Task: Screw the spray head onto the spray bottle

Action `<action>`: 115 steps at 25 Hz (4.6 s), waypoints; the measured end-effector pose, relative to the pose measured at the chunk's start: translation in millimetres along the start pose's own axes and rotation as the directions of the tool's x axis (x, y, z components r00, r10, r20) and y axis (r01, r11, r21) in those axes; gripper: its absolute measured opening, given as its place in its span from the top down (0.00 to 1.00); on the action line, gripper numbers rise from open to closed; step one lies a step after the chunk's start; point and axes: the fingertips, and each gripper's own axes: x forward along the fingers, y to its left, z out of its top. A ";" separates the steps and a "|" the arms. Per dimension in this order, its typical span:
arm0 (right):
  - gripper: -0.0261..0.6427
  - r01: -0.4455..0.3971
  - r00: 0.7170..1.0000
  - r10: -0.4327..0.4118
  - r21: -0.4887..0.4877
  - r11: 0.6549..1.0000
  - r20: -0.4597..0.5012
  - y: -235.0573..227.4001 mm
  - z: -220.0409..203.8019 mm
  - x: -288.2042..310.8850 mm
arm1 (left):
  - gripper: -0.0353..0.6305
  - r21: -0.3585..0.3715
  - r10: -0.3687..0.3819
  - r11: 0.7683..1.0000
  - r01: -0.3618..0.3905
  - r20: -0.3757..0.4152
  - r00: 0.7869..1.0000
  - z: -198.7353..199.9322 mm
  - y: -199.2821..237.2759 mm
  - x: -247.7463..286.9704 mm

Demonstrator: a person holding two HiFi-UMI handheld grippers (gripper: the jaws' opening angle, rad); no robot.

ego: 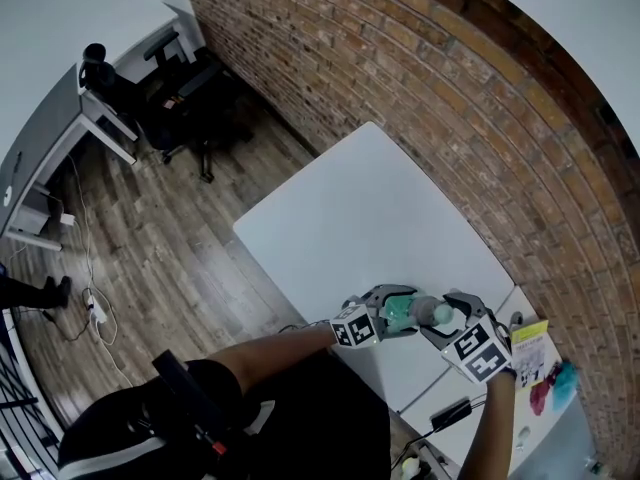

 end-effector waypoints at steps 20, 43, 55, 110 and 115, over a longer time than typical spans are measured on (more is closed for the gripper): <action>0.57 -0.291 0.927 0.058 -0.612 0.735 -0.371 14.1 -10.8 16.6 | 0.37 0.002 0.012 1.000 -0.012 0.005 1.000 0.1 0.0 -0.9; 0.56 0.131 0.988 -0.154 -0.440 0.888 -0.017 3.6 16.1 -38.7 | 0.37 -0.005 0.010 1.000 -0.010 0.006 1.000 -0.4 0.1 -0.9; 0.56 0.279 0.912 -0.375 0.418 0.865 0.168 -9.1 20.1 -40.4 | 0.37 -0.007 0.000 1.000 0.000 0.006 1.000 0.3 0.2 -2.0; 0.56 -0.152 0.982 0.040 -0.645 0.749 -0.185 11.0 -3.8 13.3 | 0.37 -0.001 0.000 1.000 0.000 0.023 1.000 0.9 -0.5 -0.9; 0.56 -0.154 0.984 0.055 -0.656 0.739 -0.169 12.0 -4.0 12.6 | 0.37 0.005 0.003 1.000 -0.003 0.026 1.000 0.6 -1.2 -1.0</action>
